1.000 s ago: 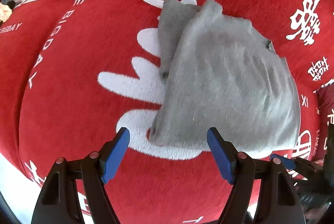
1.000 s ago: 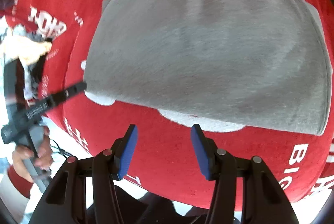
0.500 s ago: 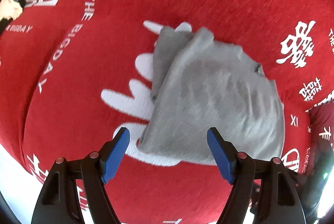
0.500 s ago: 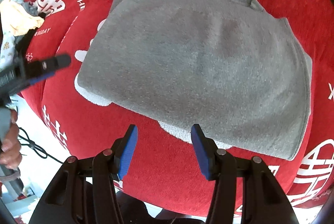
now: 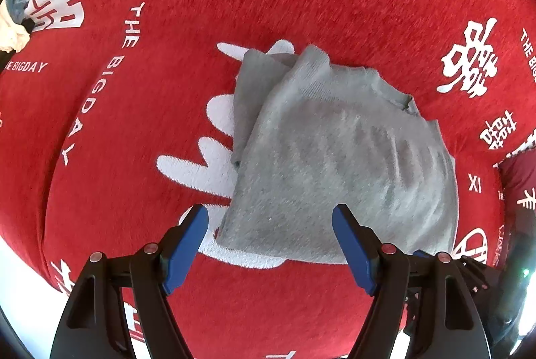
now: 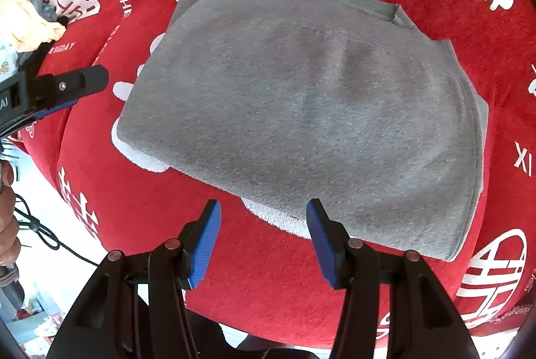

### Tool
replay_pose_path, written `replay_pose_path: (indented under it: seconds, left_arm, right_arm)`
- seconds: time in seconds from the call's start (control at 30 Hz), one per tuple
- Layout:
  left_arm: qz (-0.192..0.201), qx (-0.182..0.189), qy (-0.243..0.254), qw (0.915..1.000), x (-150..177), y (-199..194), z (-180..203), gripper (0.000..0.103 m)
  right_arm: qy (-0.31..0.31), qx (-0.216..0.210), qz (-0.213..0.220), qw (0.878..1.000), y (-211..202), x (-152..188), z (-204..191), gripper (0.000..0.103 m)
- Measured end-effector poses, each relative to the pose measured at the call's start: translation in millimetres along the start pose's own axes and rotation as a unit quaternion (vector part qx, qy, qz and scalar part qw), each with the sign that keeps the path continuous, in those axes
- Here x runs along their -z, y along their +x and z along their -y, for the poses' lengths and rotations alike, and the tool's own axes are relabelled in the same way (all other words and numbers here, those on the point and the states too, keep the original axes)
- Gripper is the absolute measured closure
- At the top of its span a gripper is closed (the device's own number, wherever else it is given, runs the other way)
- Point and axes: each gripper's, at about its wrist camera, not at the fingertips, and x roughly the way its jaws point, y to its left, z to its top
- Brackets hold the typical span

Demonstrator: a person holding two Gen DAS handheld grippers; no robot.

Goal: Fold small clothes
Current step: 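Release the hem and hold both grippers open above the folded sweater, then grasp the folded sweater's side edge with the right gripper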

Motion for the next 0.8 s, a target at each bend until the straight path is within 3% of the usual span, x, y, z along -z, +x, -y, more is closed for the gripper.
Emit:
replay_pose_path:
  seconds: [0.3, 0.37, 0.43, 0.47, 0.5, 0.57, 0.67, 0.8]
  left_arm:
    - [-0.015, -0.005, -0.009, 0.9998, 12.1, 7.1, -11.6, 0.025]
    - [-0.024, 0.004, -0.021, 0.9995, 17.1, 10.7, -19.3, 0.025]
    - [-0.038, 0.022, -0.041, 0.9982, 23.3, 16.4, -29.6, 0.025]
    - [-0.046, 0.032, -0.052, 0.9971, 26.7, 19.8, -35.2, 0.025]
    - [-0.054, 0.042, -0.063, 0.9957, 30.2, 23.0, -40.5, 0.025]
    - [-0.069, 0.066, -0.086, 0.9918, 39.4, 30.5, -51.6, 0.025]
    - [-0.085, 0.101, -0.116, 0.9845, 51.9, 41.7, -64.0, 0.025]
    - [-0.087, 0.14, -0.131, 0.9776, 58.9, 51.3, -65.1, 0.025]
  right_arm:
    - [0.001, -0.005, -0.003, 1.0, 5.4, 0.0, -4.1, 0.046]
    - [0.021, -0.038, 0.0, 0.999, 7.0, 0.2, -0.1, 0.046]
    - [0.068, -0.107, 0.004, 0.992, 12.7, 2.4, 11.3, 0.046]
    - [0.068, -0.107, 0.004, 0.992, 12.7, 2.4, 11.3, 0.046]
    - [0.137, -0.196, 0.003, 0.971, 26.2, 9.3, 28.4, 0.046]
    - [0.2, -0.265, -0.003, 0.943, 44.6, 20.6, 42.6, 0.046]
    - [0.256, -0.328, -0.007, 0.909, 67.3, 37.8, 51.8, 0.046]
    - [0.318, -0.369, 0.022, 0.873, 88.7, 48.2, 60.3, 0.046]
